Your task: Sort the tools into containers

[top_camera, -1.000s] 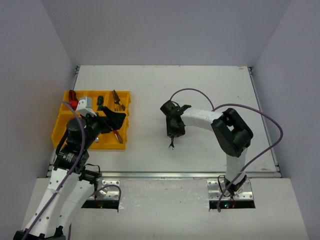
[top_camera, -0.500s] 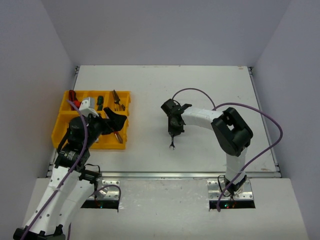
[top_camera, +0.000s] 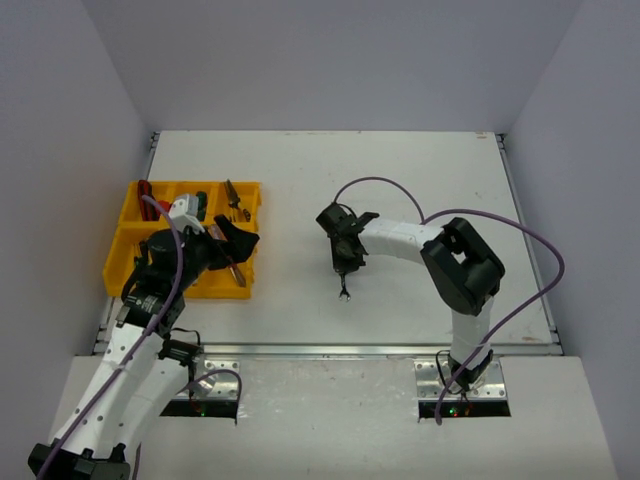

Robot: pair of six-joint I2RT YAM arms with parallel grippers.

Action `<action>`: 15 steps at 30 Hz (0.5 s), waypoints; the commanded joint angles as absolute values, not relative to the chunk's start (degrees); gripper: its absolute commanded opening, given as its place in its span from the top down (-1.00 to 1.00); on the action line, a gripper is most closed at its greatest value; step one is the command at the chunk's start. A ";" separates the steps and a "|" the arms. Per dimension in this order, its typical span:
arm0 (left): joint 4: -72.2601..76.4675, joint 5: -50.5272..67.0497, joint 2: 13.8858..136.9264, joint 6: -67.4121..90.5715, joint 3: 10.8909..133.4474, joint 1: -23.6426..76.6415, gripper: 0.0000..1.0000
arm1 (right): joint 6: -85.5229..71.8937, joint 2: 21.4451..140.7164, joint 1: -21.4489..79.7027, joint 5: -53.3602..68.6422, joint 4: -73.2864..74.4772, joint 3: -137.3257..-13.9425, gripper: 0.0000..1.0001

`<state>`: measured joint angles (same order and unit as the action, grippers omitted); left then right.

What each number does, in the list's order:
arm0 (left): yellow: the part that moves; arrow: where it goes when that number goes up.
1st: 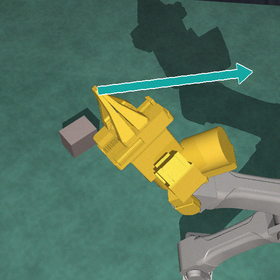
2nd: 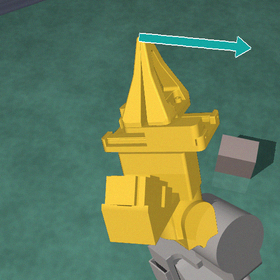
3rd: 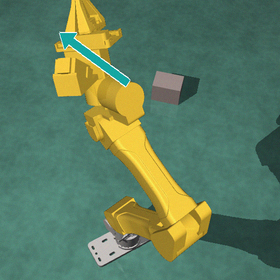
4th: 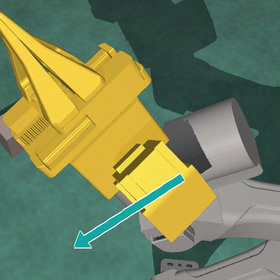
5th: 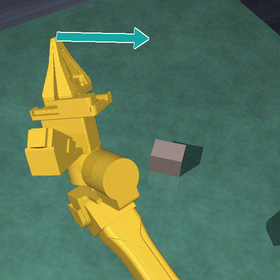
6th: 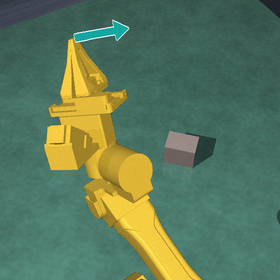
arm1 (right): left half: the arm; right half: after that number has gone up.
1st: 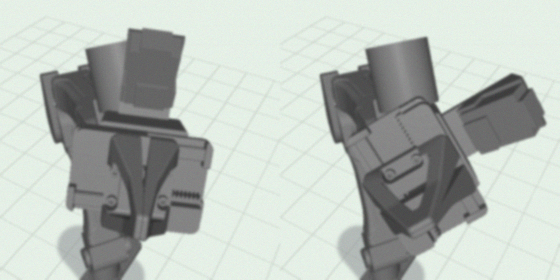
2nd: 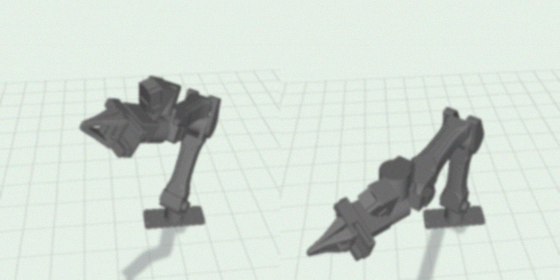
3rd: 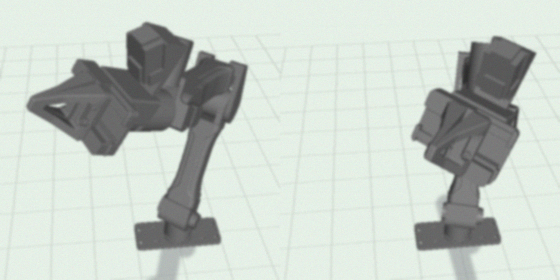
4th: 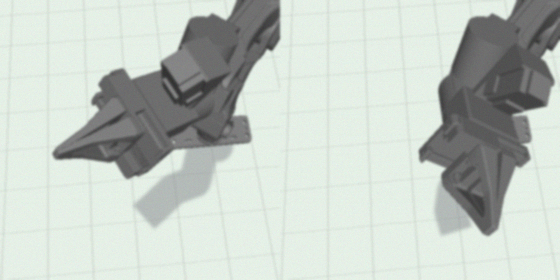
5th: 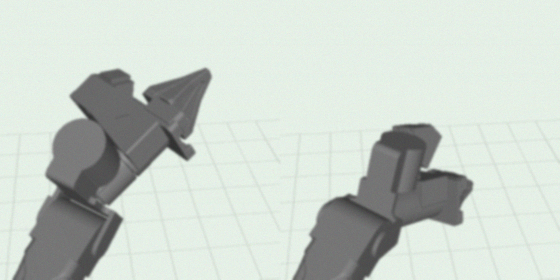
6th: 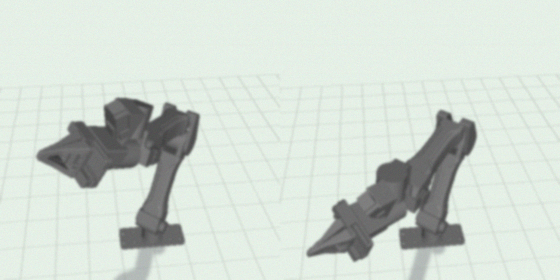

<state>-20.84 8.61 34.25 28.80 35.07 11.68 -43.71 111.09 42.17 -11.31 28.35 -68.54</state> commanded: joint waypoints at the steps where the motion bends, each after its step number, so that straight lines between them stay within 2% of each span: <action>1: -15.01 12.09 34.77 31.22 32.71 11.87 -1.00 | -39.09 107.07 44.85 -10.70 27.14 -65.72 1.00; 15: -0.97 20.55 39.72 39.29 21.53 11.95 -1.00 | -32.98 99.41 48.51 -9.67 20.92 -61.26 1.00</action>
<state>-8.23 17.65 39.30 36.20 22.92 11.68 -35.74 103.35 46.91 -9.79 24.27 -61.56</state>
